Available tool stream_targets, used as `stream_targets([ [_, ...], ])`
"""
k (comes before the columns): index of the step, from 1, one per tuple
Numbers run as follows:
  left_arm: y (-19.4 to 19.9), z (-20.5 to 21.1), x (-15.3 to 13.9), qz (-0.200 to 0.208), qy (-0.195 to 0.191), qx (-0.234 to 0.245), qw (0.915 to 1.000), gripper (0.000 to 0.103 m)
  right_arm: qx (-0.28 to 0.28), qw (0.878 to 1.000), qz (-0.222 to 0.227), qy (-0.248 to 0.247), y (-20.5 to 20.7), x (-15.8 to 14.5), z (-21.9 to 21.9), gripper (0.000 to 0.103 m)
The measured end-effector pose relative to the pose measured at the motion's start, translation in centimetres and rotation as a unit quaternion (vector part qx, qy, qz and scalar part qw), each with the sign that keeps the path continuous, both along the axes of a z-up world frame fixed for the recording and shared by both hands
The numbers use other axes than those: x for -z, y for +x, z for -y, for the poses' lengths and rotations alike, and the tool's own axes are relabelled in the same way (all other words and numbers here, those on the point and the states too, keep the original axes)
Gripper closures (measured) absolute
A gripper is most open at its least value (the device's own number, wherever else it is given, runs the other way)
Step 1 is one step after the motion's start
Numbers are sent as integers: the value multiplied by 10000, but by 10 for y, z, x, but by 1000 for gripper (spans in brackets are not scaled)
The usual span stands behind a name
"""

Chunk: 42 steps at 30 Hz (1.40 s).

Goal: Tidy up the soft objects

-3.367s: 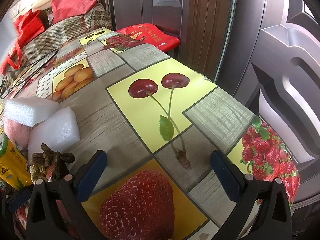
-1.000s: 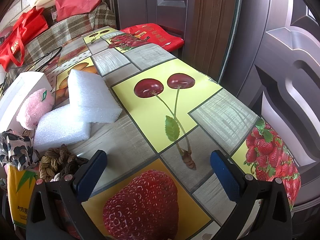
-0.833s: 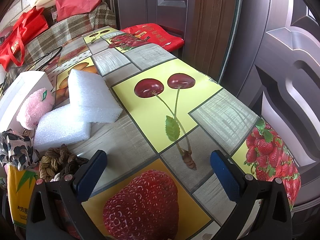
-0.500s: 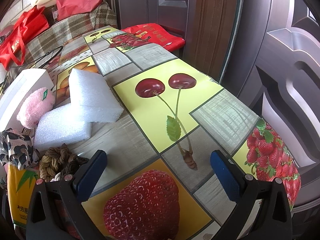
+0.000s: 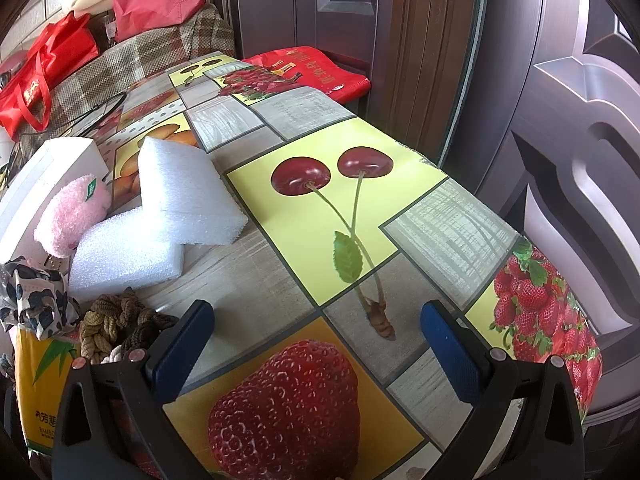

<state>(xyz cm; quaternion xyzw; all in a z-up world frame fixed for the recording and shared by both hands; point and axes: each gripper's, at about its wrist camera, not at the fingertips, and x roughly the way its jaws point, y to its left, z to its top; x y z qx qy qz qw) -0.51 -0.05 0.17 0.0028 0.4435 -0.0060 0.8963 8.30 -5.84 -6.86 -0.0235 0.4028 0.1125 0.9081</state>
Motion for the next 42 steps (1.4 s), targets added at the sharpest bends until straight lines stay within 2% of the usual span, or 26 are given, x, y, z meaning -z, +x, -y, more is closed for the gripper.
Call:
stream_targets([
  [18,1,0,0,1,-4,3,10000,1,-5,10000,0,14,0,0,0,0],
  [21,3,2,-1,-18,-13,-14,10000,1,-10,9995,72,301,-5,-5,6,0],
  [24,-14,3,-15,214,-487,95,9985,1,30,9953,397,879,-16,-19,25,0],
  [27,-45,0,-61,892,-946,272,9911,0,-31,9881,1039,1134,-35,-43,43,0],
  [31,-104,-32,-131,1945,-1431,231,9701,0,-634,9698,1711,1617,-56,-72,58,0],
  [34,-146,-67,-162,2463,-1408,-88,9589,0,-1440,9447,2021,2144,-72,-80,65,0],
  [36,-176,-91,-171,2621,-1091,-424,9579,0,-1927,9366,2011,2124,-82,-80,58,0],
  [38,-205,-111,-168,2633,-770,-762,9586,0,-2258,9356,1996,1838,-89,-78,47,0],
  [40,-228,-126,-156,2471,-594,-1026,9617,0,-2638,9328,1984,1446,-99,-74,32,0],
  [42,-243,-140,-133,2112,-568,-1143,9691,0,-2984,9297,1873,1077,-105,-66,17,0],
])
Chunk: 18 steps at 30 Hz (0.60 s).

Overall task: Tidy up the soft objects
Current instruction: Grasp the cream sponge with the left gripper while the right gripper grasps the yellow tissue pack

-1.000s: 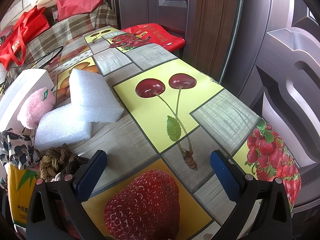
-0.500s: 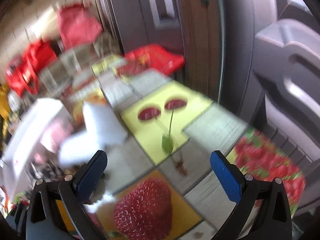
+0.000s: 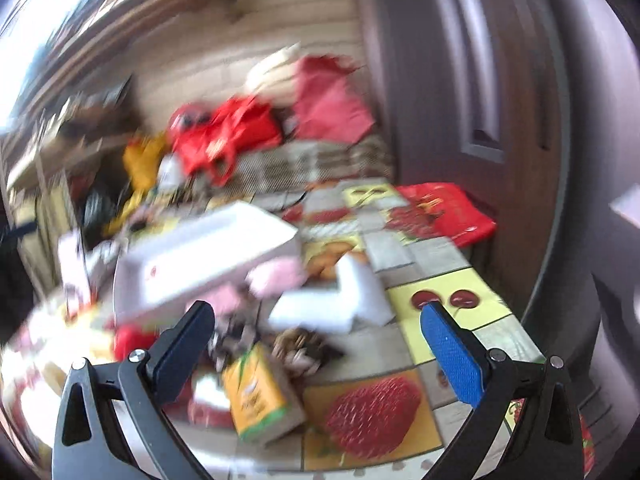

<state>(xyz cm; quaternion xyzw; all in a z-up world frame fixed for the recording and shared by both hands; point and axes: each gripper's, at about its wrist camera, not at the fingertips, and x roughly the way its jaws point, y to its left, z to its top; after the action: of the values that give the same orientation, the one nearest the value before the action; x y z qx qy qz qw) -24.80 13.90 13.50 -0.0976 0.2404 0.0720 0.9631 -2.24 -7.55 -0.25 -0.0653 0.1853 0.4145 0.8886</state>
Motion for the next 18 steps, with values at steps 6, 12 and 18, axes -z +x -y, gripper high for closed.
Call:
stream_targets([
  [6,-4,3,79,-1472,272,-52,9887,0,-486,9954,-246,-786,-6,25,-26,0],
  [12,3,28,112,-1824,313,602,9809,0,-689,9875,-364,-1373,-6,45,-45,0],
  [18,12,34,118,-2055,325,797,9749,3,-766,9822,-350,-1681,-8,50,-54,4],
])
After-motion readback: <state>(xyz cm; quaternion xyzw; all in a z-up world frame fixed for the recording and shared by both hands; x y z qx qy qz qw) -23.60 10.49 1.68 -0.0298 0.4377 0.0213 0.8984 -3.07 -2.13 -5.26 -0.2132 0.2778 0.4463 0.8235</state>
